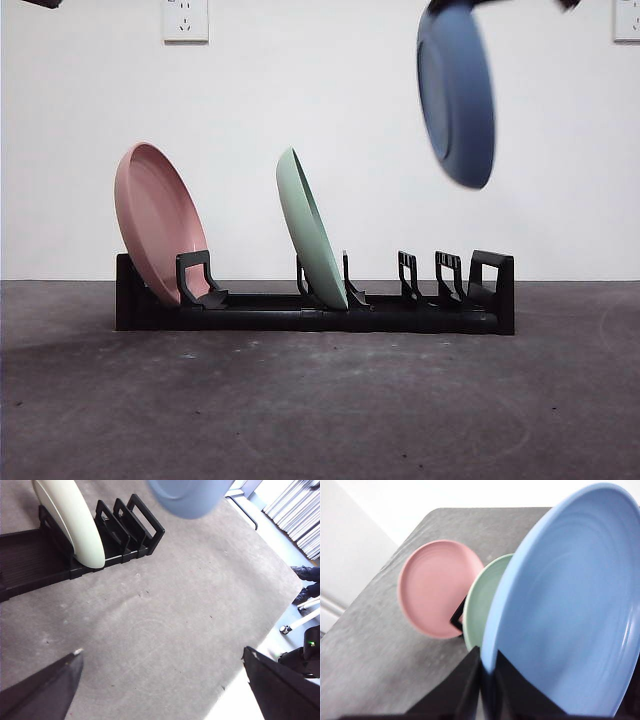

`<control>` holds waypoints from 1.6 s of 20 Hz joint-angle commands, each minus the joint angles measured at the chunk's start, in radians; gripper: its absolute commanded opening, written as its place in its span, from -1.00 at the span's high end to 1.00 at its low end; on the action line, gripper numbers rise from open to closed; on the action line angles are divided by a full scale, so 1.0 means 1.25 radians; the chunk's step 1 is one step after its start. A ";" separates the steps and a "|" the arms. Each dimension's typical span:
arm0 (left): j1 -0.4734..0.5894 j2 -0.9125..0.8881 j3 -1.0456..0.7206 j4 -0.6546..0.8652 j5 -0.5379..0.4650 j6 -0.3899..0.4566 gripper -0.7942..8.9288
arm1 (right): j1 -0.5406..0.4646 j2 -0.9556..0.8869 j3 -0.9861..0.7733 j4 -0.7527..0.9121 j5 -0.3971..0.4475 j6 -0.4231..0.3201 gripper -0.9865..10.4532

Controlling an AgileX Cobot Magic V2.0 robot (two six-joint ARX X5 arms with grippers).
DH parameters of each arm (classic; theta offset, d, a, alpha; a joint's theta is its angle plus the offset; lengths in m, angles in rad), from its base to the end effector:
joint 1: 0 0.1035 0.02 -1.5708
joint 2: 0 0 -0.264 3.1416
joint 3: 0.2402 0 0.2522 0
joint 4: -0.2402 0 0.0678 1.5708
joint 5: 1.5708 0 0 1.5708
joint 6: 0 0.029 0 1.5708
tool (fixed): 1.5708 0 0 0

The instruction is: Place the plate

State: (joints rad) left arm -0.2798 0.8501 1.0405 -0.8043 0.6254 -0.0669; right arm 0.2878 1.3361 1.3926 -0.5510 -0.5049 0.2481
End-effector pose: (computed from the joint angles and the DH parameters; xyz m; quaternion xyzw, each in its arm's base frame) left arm 0.1391 -0.0576 0.3545 -0.0806 0.3114 -0.4067 0.8551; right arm 0.2662 0.0934 0.3898 0.1370 0.2877 0.3413 0.8843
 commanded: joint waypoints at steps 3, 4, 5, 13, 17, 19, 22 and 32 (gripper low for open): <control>-0.007 0.006 0.019 0.005 0.002 0.006 -0.19 | 0.031 -0.098 0.018 -0.163 0.007 -0.116 0.80; -0.007 0.006 0.019 0.004 0.002 0.006 -0.19 | 0.045 -0.116 0.018 -0.206 0.014 -0.137 0.80; -0.007 0.007 0.019 0.003 0.002 0.006 -0.19 | 0.064 -0.135 0.016 -0.258 0.022 -0.155 0.80; -0.007 0.022 0.019 0.003 0.002 0.002 -0.19 | 0.329 -0.197 -0.090 -0.380 0.191 -0.121 0.80; -0.007 0.022 0.019 0.003 0.002 -0.004 -0.19 | 0.503 -0.186 -0.186 -0.310 0.377 -0.019 0.80; -0.007 0.022 0.019 0.003 0.002 -0.004 -0.19 | 0.591 -0.161 -0.217 -0.276 0.461 0.026 0.80; -0.007 0.022 0.019 0.003 0.002 -0.004 -0.19 | 0.699 -0.092 -0.220 -0.252 0.569 0.048 0.80; -0.007 0.022 0.019 -0.009 0.002 -0.007 -0.19 | 0.838 0.195 -0.220 -0.190 0.716 -0.004 0.80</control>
State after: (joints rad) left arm -0.2848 0.8703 1.0409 -0.8204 0.6254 -0.0715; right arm 1.3190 1.5707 1.1046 -0.7944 0.3801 0.2642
